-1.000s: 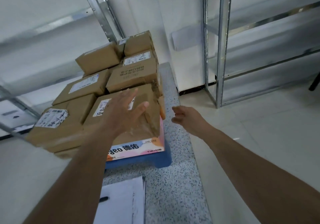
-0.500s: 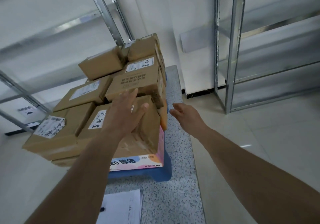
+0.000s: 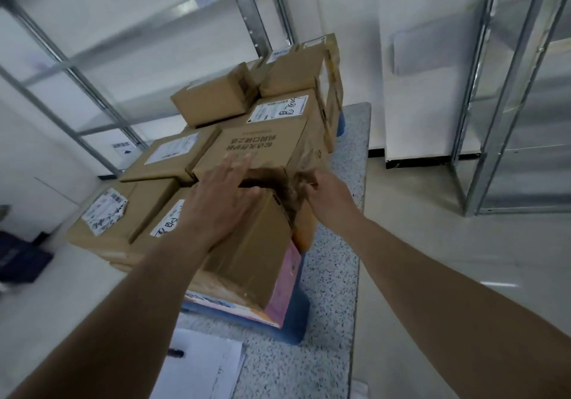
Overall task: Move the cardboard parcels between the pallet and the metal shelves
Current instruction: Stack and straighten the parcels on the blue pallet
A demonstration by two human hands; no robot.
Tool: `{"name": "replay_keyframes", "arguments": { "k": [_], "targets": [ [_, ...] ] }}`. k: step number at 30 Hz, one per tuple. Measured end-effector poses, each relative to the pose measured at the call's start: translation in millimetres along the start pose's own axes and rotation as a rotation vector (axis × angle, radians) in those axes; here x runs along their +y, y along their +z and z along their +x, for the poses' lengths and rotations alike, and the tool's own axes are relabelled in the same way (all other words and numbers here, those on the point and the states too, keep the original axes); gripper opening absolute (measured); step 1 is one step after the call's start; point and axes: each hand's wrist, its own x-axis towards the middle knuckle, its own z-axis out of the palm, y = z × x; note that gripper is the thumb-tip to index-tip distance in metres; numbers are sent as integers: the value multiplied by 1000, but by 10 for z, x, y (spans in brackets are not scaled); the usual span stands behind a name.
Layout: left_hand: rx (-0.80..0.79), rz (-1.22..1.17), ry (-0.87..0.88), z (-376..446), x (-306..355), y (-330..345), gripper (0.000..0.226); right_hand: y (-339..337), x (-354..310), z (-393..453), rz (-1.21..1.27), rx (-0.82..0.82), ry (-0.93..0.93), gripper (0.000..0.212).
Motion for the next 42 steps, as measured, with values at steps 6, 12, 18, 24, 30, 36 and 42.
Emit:
{"name": "replay_keyframes", "arguments": {
  "k": [6,12,18,24,30,36,42],
  "targets": [
    [-38,34,23,-12,-6,-10,57,35,42,-13,39,-124,-72,20],
    [-52,-17,-37,13,58,9,65,36,231,-83,217,-196,168,26],
    [-23,-11,14,5,60,51,64,233,394,-147,188,-297,263,37],
    [2,-27,-4,-1,29,79,69,308,378,-130,177,-290,252,26],
    [43,-94,10,-62,8,78,73,352,431,-221,202,-304,263,19],
    [3,-88,68,-80,-106,67,74,525,558,-588,184,-388,308,42],
    [-38,-77,63,-68,-123,106,78,610,510,-657,127,-356,272,35]
  ]
}}
